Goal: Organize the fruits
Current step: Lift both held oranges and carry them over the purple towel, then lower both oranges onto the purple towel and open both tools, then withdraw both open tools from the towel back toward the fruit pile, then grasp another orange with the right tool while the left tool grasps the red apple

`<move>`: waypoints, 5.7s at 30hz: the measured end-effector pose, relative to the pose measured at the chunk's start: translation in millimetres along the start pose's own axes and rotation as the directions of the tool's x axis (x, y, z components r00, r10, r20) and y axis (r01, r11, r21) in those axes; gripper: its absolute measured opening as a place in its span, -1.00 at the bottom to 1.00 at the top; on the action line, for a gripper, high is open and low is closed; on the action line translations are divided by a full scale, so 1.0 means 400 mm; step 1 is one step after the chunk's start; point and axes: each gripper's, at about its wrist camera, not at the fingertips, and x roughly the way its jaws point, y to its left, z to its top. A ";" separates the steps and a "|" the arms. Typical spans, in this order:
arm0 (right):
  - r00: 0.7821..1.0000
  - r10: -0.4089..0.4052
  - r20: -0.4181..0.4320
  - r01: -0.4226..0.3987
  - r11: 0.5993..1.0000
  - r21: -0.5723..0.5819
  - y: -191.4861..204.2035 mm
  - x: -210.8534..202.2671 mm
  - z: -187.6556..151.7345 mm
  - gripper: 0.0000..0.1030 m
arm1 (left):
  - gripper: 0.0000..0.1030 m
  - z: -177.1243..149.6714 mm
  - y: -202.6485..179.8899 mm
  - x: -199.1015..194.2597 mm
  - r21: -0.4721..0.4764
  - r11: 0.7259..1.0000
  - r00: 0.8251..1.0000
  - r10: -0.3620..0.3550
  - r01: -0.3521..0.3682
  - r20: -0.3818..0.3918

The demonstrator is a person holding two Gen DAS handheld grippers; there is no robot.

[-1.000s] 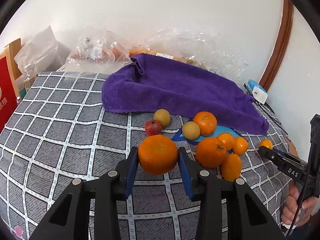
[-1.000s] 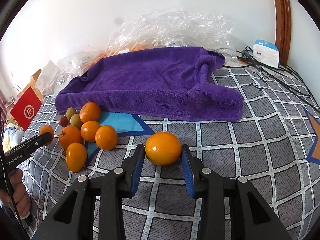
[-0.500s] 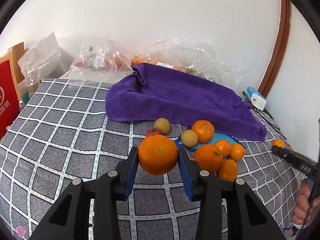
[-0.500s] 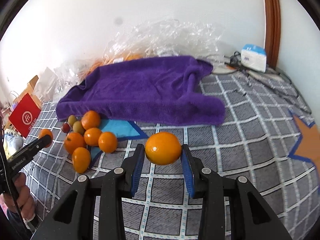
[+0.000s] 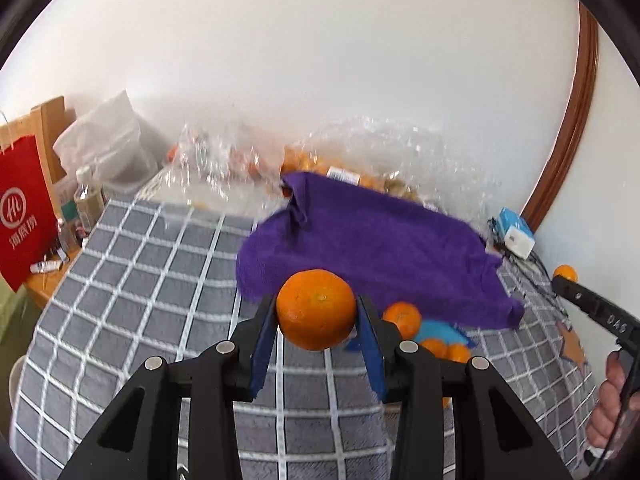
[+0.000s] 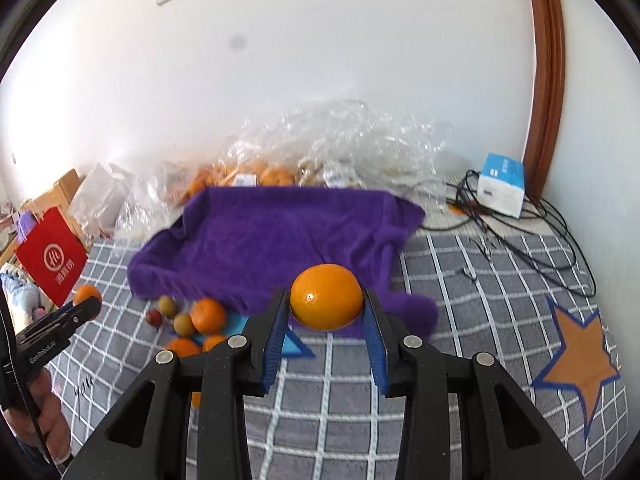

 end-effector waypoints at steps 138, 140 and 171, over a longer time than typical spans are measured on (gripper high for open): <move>0.977 0.057 -0.208 -0.072 0.995 -0.066 0.098 0.153 -0.153 -0.29 | 0.04 -0.075 0.035 0.090 0.083 0.989 0.971 0.135 -0.121 -0.198; 0.978 0.061 -0.202 -0.078 0.994 -0.077 0.115 0.160 -0.159 -0.29 | 0.04 -0.093 0.052 0.096 0.071 0.991 0.972 0.128 -0.116 -0.198; 0.983 0.017 -0.184 -0.030 0.997 -0.068 -0.001 0.164 -0.233 -0.37 | 0.03 -0.152 0.062 0.114 0.061 0.996 0.977 0.074 -0.063 -0.201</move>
